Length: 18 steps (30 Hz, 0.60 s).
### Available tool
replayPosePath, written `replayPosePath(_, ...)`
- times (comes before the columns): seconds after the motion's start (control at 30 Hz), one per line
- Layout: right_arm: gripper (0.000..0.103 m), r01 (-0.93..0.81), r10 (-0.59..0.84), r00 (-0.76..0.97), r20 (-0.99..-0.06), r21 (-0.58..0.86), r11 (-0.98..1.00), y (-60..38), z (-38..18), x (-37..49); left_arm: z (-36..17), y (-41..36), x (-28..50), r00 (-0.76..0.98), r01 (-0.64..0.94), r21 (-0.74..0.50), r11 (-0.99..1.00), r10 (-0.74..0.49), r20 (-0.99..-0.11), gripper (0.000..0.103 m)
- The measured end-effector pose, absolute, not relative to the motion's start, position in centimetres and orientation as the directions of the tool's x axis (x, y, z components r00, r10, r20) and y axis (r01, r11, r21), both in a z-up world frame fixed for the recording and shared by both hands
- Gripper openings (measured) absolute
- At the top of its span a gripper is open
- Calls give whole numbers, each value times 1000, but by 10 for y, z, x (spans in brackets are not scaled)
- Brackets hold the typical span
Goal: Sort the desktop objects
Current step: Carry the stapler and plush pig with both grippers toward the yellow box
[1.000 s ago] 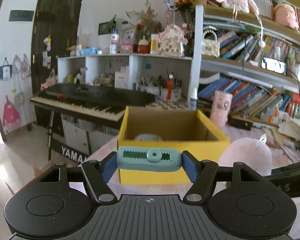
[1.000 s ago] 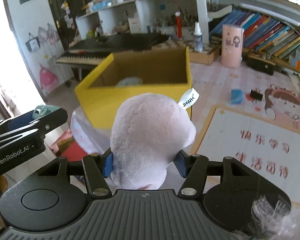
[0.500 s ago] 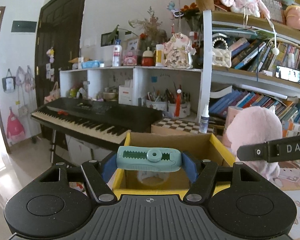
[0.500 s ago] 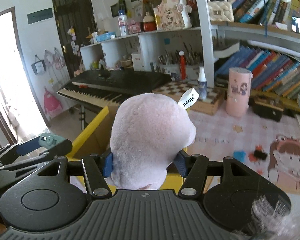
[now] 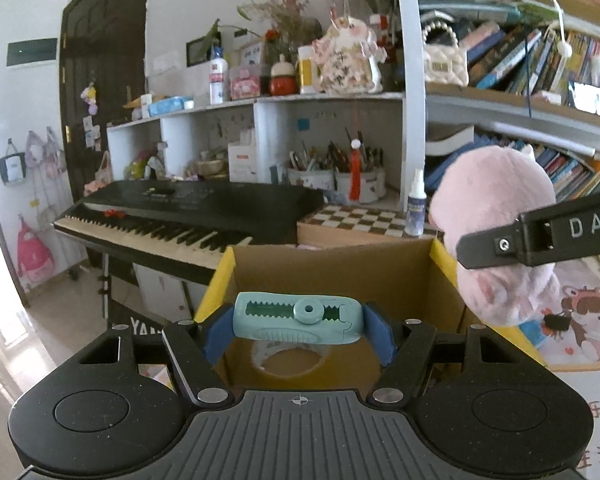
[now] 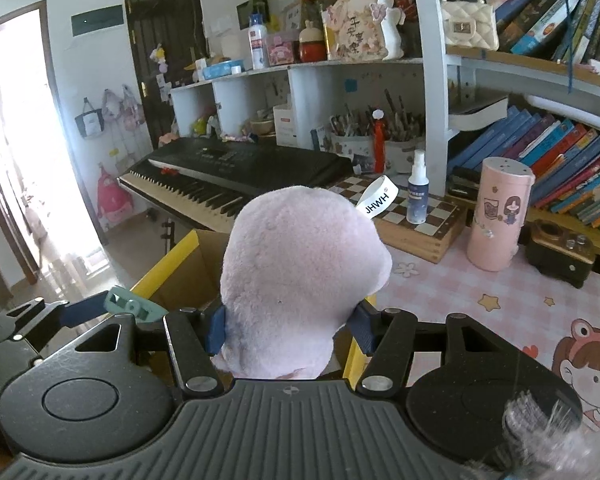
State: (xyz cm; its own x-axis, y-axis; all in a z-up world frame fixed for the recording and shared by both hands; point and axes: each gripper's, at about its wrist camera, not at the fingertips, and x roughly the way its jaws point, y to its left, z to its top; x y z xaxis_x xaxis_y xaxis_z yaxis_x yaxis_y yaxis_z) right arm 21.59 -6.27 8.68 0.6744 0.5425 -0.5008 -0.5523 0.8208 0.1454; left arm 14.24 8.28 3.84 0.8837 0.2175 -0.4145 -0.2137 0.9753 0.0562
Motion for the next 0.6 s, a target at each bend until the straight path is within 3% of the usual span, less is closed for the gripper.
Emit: replayPosePath(0.6, 57, -682, 605, 541, -584, 116, 722, -36, 62, 272, 10, 72, 183, 787, -215, 81, 973, 222, -575, 69)
